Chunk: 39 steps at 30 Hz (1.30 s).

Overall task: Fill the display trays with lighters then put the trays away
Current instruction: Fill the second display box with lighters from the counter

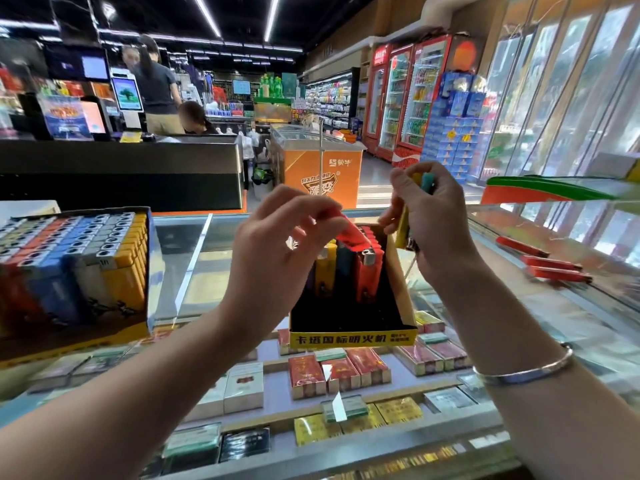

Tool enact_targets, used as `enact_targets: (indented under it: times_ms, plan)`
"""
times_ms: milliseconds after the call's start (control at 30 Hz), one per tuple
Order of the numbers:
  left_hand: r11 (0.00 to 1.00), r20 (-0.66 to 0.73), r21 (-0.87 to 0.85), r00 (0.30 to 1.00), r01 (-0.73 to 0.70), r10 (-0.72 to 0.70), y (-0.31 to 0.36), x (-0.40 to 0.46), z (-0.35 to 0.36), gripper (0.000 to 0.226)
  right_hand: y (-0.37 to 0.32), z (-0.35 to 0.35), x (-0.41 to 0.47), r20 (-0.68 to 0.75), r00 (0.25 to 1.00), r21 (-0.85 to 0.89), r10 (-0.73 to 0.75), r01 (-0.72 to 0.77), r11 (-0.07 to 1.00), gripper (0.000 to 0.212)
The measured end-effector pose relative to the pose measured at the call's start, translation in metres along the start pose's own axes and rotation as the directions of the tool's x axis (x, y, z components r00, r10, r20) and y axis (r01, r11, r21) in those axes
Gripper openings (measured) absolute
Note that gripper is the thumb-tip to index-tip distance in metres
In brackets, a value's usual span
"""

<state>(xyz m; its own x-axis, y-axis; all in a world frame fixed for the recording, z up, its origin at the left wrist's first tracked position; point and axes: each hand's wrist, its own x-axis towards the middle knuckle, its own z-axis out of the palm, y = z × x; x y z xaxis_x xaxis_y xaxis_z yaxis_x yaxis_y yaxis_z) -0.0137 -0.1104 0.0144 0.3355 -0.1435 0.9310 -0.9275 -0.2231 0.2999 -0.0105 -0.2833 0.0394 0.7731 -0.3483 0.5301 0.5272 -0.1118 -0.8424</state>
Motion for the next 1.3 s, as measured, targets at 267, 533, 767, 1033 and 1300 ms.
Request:
enact_targets:
  times_ms: [267, 533, 767, 1033, 1300]
  plan:
    - [0.990, 0.253, 0.139, 0.967, 0.002, -0.037, 0.003, -0.015, 0.010, 0.033, 0.024, -0.008, 0.009, -0.141, 0.977, -0.027, 0.157, -0.162, 0.986, 0.013]
    - [0.961, 0.274, 0.266, 0.949, 0.080, -0.155, 0.004, -0.015, 0.025, 0.032, 0.024, -0.005, 0.008, -0.126, 0.976, -0.019, 0.177, -0.181, 0.983, 0.014]
    - [0.935, 0.323, 0.355, 0.939, -0.002, -0.120, 0.003, -0.015, 0.027, 0.022, 0.022, -0.004, 0.005, -0.113, 0.968, 0.026, 0.224, -0.222, 0.975, 0.013]
    - [0.856, 0.426, 0.477, 0.904, -0.196, -0.030, 0.005, -0.014, 0.029, 0.023, 0.020, -0.005, 0.004, -0.115, 0.960, 0.056, 0.254, -0.249, 0.967, 0.010]
    - [0.872, 0.471, 0.460, 0.879, -0.167, -0.080, -0.002, -0.019, 0.022, 0.033, 0.019, -0.008, 0.008, -0.172, 0.949, -0.025, 0.262, -0.270, 0.962, 0.024]
